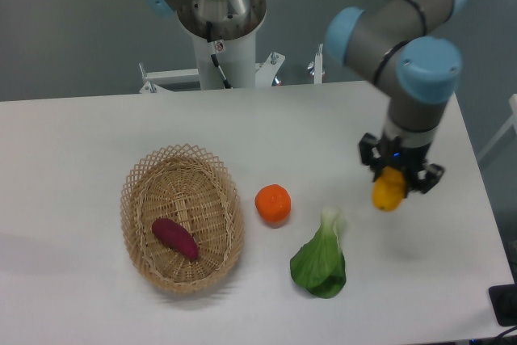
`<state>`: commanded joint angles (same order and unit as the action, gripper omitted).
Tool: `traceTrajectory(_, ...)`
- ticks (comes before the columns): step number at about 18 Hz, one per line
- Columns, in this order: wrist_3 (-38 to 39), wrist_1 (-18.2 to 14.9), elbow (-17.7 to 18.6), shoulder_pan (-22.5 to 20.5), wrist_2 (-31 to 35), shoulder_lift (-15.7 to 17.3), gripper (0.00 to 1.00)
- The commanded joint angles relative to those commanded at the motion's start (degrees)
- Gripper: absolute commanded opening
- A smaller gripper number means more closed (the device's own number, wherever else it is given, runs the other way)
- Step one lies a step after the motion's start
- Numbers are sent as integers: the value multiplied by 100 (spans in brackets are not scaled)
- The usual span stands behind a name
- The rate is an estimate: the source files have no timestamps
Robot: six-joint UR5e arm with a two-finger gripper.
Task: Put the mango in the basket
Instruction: 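Carry the held mango across the table to above the wicker basket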
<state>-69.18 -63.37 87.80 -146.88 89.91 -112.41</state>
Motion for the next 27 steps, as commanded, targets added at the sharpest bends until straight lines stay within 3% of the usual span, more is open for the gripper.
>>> traceTrajectory(8,27,123,1169,791,-9,677,50)
traceTrajectory(20,677,141,1371,2162,88,800,52)
traceTrajectory(25,932,404,1556,2830,491,721,55)
traceTrajectory(27,993,439,1565,2945,518,721,61)
